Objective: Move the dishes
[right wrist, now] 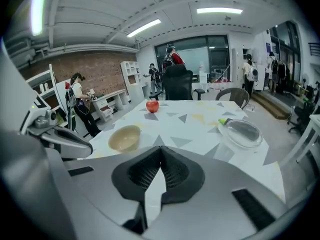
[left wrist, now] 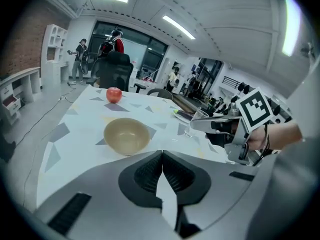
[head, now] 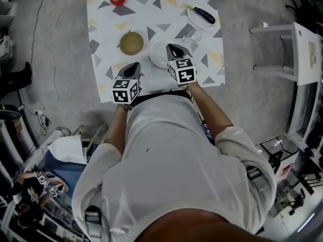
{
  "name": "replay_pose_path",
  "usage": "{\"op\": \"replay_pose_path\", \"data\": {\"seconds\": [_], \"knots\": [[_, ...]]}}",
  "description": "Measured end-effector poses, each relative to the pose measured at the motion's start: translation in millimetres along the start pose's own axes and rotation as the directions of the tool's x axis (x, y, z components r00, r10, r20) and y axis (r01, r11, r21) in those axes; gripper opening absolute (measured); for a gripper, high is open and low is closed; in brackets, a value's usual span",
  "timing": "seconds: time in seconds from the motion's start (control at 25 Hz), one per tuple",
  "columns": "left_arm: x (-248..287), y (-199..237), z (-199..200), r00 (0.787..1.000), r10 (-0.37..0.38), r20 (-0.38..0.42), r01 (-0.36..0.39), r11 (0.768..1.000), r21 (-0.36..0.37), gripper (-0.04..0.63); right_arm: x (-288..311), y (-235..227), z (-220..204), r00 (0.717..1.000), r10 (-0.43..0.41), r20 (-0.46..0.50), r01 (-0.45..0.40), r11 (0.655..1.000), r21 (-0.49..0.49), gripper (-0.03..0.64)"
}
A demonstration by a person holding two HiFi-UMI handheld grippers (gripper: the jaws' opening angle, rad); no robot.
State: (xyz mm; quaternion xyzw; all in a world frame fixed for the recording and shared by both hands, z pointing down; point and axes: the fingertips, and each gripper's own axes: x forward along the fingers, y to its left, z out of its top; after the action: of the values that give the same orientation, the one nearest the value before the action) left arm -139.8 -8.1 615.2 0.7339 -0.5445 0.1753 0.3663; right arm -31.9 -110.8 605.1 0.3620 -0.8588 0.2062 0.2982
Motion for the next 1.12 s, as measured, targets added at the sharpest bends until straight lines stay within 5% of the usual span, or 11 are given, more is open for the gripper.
{"op": "replay_pose_path", "data": {"seconds": [0.32, 0.6, 1.12], "knots": [[16, -27, 31, 0.996, -0.076, 0.043, 0.072, 0.993, 0.09, 0.02, -36, -8, -13, 0.999, -0.011, 0.034, 0.013, 0.999, -0.053, -0.002], [12, -53, 56, 0.99, -0.112, 0.091, 0.104, 0.99, 0.091, 0.02, -56, 3, -8, 0.997, -0.009, 0.071, 0.014, 0.998, -0.062, -0.002], [-19, -78, 129, 0.959, -0.116, 0.259, 0.073, 0.983, 0.168, 0.02, -100, 2, 74, 0.963, -0.021, 0.267, 0.046, 0.995, -0.085, -0.002]]}}
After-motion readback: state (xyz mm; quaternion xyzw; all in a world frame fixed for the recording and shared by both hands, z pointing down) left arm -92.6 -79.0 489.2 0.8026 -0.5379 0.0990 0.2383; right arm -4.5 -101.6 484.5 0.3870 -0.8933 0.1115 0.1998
